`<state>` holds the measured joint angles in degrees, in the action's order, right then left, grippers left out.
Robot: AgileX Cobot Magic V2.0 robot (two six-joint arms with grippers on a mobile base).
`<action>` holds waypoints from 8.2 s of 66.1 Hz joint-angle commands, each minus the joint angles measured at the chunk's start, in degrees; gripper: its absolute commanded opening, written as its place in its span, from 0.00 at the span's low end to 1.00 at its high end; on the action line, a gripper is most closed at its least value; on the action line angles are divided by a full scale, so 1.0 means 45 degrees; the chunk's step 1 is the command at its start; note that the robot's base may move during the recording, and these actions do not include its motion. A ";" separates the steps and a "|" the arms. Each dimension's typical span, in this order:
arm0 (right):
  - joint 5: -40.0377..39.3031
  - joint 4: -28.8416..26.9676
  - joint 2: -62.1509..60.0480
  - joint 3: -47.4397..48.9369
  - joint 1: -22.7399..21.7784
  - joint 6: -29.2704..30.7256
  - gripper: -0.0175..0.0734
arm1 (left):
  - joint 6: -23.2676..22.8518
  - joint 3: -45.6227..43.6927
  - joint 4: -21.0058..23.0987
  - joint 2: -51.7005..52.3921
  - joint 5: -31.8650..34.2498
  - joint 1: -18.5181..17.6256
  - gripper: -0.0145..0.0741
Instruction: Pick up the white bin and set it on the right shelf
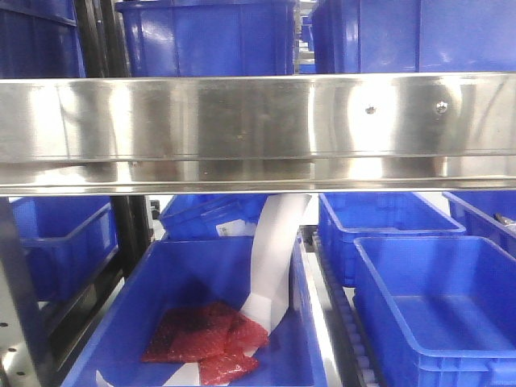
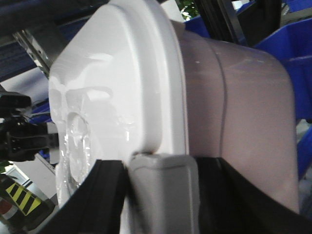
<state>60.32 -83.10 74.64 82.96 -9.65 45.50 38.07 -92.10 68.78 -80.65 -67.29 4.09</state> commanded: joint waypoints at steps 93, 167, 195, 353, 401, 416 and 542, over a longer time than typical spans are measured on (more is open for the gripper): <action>0.0980 -0.2561 0.5720 0.2865 0.4509 -0.0333 0.67 | 0.0652 -0.0602 -0.2263 -0.2133 0.1914 -0.1020 0.43; -0.4447 0.6900 0.4162 0.2865 0.4252 -0.0334 0.83 | -0.0771 -0.2184 -0.7872 -0.2061 0.2239 -0.1020 0.64; -0.5641 0.7120 0.3278 0.2865 0.4252 -0.0323 0.83 | -0.1092 -0.2405 -0.8269 -0.1636 0.2727 -0.1020 0.64; -1.3991 0.6207 -1.1780 -1.3267 0.4252 -0.0870 0.27 | -0.2006 1.4487 -0.8656 1.3205 1.2299 -0.1020 0.03; -1.3994 0.6207 -1.1780 -1.3267 0.4252 -0.0870 0.27 | -0.7865 2.1093 -1.4112 1.8164 1.5563 -0.1023 0.03; -1.3994 0.6207 -1.1780 -1.3267 0.4252 -0.0870 0.27 | -0.7865 2.1115 -1.4112 1.8164 1.5780 -0.1069 0.03; -1.1435 1.9214 -1.3712 -1.4062 0.1017 -1.1340 0.27 | -0.7865 2.1115 -1.4112 1.8164 1.5727 -0.1932 0.03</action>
<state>10.69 -1.57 14.97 20.07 -2.41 -2.96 2.97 1.66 5.22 0.48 -1.56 -4.26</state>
